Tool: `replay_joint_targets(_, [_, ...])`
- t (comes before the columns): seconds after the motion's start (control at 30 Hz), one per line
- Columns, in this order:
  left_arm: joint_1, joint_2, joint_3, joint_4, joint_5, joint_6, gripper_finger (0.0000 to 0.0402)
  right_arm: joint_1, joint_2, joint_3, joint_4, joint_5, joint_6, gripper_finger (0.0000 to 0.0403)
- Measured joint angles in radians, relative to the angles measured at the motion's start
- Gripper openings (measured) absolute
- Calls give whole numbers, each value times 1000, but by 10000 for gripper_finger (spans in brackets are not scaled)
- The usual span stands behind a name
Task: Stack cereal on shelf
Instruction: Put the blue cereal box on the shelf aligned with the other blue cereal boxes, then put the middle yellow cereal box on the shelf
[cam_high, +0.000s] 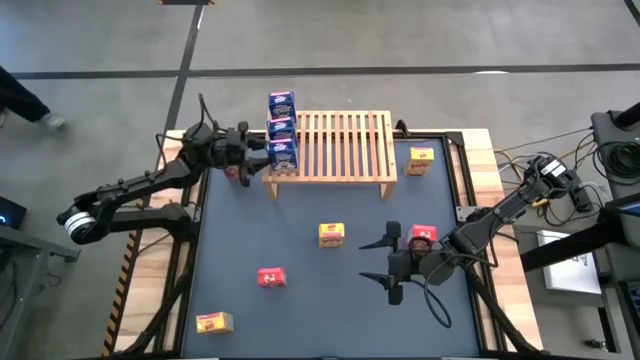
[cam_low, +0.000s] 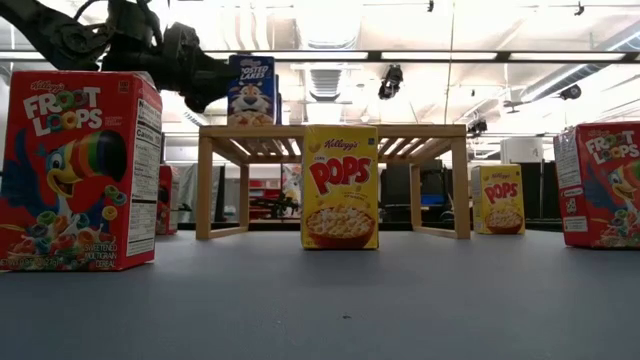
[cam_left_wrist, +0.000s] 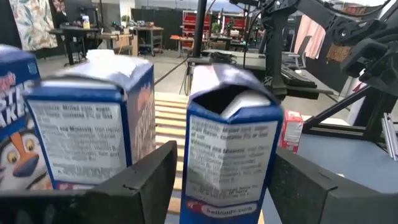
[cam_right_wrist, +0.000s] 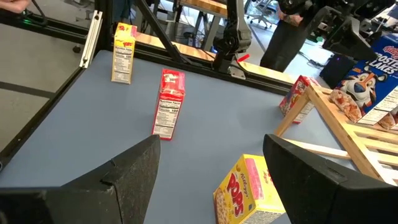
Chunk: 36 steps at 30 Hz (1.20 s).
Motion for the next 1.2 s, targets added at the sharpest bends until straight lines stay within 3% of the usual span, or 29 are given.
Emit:
replay_joint_targets(0.3, [4, -31, 62, -227, -23, 78, 226, 0, 0, 0, 0, 0, 0, 274])
replay_joint_targets(0.73, [5, -188, 126, -647, -158, 200, 226, 0, 0, 0, 0, 0, -3, 274])
replay_joint_targets(0.97, [5, -315, 126, -735, -217, 187, 226, 0, 0, 0, 0, 0, -14, 274])
replay_joint_targets(1.2, [-15, -459, 118, -784, -175, 92, 225, 0, 0, 0, 0, 0, -11, 274])
